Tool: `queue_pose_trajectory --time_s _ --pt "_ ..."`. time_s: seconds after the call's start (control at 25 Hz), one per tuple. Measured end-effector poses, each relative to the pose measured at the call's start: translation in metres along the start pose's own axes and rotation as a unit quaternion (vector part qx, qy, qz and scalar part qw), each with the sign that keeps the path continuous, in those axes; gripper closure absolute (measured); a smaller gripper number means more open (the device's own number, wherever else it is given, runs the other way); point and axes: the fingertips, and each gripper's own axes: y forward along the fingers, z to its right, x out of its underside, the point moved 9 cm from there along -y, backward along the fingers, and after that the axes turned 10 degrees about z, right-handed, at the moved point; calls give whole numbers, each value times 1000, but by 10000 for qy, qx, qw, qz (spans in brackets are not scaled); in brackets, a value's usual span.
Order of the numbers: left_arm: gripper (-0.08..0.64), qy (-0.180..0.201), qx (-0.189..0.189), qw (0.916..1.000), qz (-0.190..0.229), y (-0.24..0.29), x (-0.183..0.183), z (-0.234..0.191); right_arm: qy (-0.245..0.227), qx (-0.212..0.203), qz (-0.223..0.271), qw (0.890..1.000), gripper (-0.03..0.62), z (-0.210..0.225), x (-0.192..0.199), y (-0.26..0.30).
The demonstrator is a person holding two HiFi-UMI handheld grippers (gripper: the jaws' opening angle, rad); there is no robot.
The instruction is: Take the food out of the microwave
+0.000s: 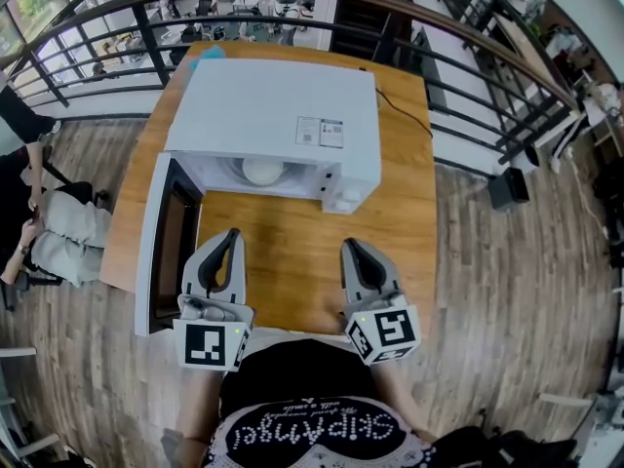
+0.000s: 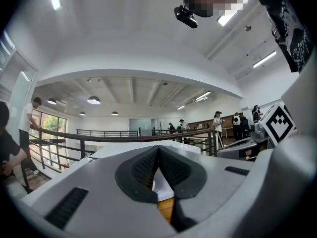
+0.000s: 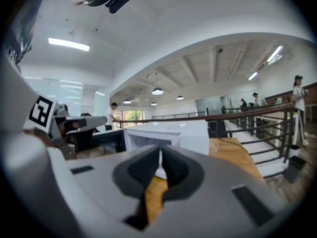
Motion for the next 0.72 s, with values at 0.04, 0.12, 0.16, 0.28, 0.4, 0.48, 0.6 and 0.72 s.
queue_pose_trajectory --time_s 0.04,0.12,0.16,0.28,0.4,0.48,0.6,0.72 --pt "528 -11 4 10000 -10 1 1 -2 15 9 10 10000 555 -1 0 2" --pt "528 -67 24 10000 -45 4 3 -6 30 6 7 10000 555 -3 -1 7" --pt "528 -95 47 9999 -71 5 4 -8 32 0 0 10000 555 -5 -2 10" --pt "528 -136 130 9997 -159 9 11 -16 30 9 -37 10000 555 -10 -2 17" --pt "528 -121 245 9993 -249 12 17 -23 27 58 -116 9999 555 -15 -1 24" --pt "528 -145 307 9989 -329 13 24 -26 -4 73 -172 9998 555 -18 0 27" --pt "528 -229 363 9978 -500 14 36 -31 -72 77 -211 9997 555 -23 5 33" --pt "528 -259 406 9969 -629 17 46 -37 -66 89 -283 9995 555 -28 10 39"
